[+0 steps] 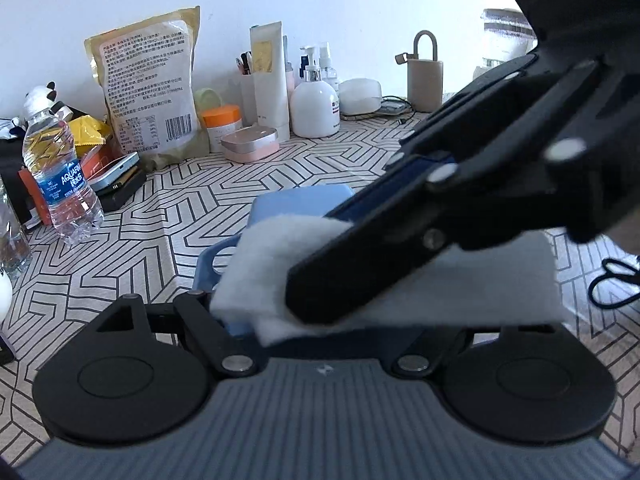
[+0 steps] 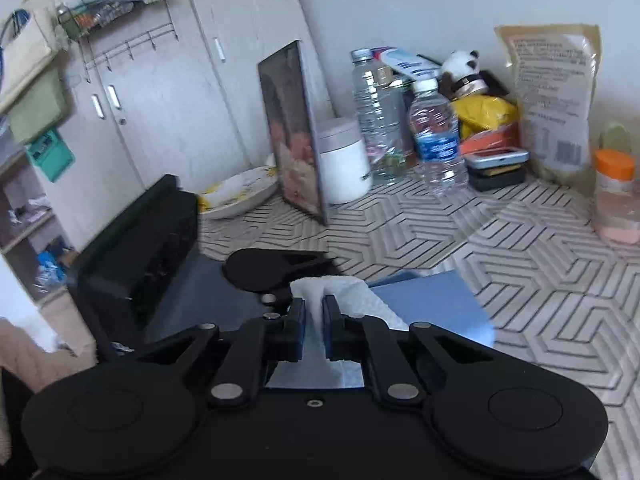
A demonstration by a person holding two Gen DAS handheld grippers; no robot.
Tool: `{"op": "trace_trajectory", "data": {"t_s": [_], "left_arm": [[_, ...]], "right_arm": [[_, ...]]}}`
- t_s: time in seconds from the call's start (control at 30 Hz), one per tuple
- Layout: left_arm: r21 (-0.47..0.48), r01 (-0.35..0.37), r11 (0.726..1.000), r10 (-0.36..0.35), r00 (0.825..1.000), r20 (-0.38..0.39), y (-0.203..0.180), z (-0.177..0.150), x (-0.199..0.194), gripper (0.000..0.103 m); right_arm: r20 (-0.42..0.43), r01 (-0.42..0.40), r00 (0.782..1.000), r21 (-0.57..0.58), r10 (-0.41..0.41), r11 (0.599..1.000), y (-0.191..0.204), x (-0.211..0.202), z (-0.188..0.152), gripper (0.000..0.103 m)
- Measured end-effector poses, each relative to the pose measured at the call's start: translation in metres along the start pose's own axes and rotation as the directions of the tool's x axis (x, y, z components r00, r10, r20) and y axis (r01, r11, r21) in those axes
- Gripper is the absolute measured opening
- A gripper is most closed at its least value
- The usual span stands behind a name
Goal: Clean container
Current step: 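Rotate the container with the left tool while the right tool wipes its side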
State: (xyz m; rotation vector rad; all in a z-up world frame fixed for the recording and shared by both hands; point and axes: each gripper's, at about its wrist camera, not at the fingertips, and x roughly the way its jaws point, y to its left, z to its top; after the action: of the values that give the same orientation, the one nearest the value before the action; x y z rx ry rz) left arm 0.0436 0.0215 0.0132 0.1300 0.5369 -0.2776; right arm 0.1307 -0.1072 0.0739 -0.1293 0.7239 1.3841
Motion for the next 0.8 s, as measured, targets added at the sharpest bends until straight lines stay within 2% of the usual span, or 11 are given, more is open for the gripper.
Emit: {"op": "trace_trajectory", "data": {"t_s": [0.1, 0.3, 0.43, 0.53, 0.67, 0.7, 0.73, 0.8], "left_arm": [[0.000, -0.036, 0.999, 0.036, 0.999, -0.011, -0.001, 0.000, 0.002, 0.082], [0.013, -0.051, 0.999, 0.052, 0.999, -0.010, -0.003, 0.000, 0.001, 0.081], [0.009, -0.046, 0.999, 0.046, 0.999, -0.007, -0.002, 0.000, 0.001, 0.081], [0.017, -0.051, 0.999, 0.051, 0.999, -0.006, -0.003, 0.000, 0.001, 0.080], [0.017, -0.053, 0.998, 0.053, 0.999, -0.005, -0.003, 0.000, 0.001, 0.080], [0.017, -0.053, 0.998, 0.053, 0.999, -0.005, -0.003, 0.000, 0.001, 0.080], [0.016, -0.052, 0.999, 0.052, 0.999, -0.005, -0.002, 0.000, 0.002, 0.080], [0.012, -0.048, 0.999, 0.048, 0.999, -0.004, 0.001, 0.001, 0.002, 0.080]], "right_arm": [[0.032, 0.113, 0.993, 0.000, -0.113, 0.994, -0.008, -0.002, 0.000, 0.009], [0.102, 0.162, 0.981, 0.058, -0.167, 0.985, -0.014, -0.011, -0.014, 0.009], [0.092, 0.056, 0.994, 0.049, -0.060, 0.997, 0.003, -0.021, -0.021, 0.009], [0.083, 0.051, 0.995, 0.033, -0.054, 0.998, 0.010, -0.025, -0.024, 0.009], [0.080, 0.179, 0.980, 0.054, -0.182, 0.982, 0.002, -0.029, -0.021, 0.010], [0.079, 0.218, 0.971, 0.069, -0.223, 0.973, -0.001, -0.029, -0.021, 0.016], [0.081, 0.236, 0.967, 0.069, -0.241, 0.969, 0.000, -0.029, -0.021, 0.017], [0.100, 0.218, 0.969, 0.072, -0.224, 0.973, -0.001, -0.028, -0.023, 0.019]]}}
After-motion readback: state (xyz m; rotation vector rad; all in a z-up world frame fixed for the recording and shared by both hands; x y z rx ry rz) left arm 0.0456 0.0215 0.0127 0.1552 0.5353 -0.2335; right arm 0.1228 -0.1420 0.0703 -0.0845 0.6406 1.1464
